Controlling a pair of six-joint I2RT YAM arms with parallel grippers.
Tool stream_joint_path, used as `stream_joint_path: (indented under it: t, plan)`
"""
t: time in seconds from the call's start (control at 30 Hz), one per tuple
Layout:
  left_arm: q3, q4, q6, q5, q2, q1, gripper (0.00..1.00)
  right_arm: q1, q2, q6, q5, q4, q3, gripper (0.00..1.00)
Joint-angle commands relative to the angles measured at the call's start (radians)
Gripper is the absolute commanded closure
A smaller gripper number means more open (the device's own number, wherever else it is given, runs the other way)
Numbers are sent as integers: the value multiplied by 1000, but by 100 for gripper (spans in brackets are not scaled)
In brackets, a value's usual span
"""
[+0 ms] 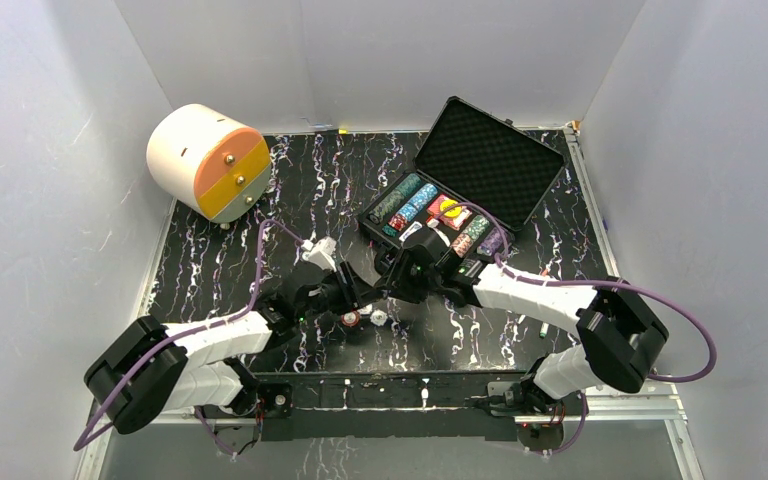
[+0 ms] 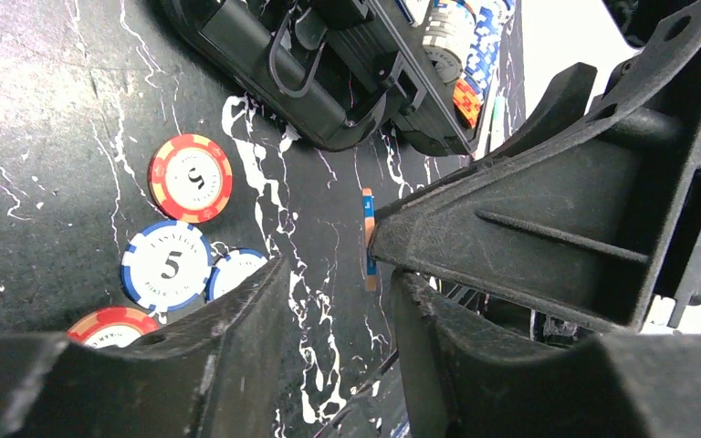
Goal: Pack up texas hold em set
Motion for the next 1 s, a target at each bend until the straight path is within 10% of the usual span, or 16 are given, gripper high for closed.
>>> stream_joint_path:
  t: [0.0, 0.4, 0.73, 0.97]
  plan:
    - [-7, 107, 19, -35, -6, -4, 59, 1, 7, 25, -28, 56, 0, 57]
    - [-13, 180, 16, -16, 15, -4, 100, 0, 37, 35, -74, 93, 5, 57]
    - [103, -88, 176, 2, -55, 16, 100, -102, -58, -291, -50, 24, 105, 23]
    - [210, -191, 286, 275, -147, 196, 100, -226, -247, -619, -129, 51, 134, 21]
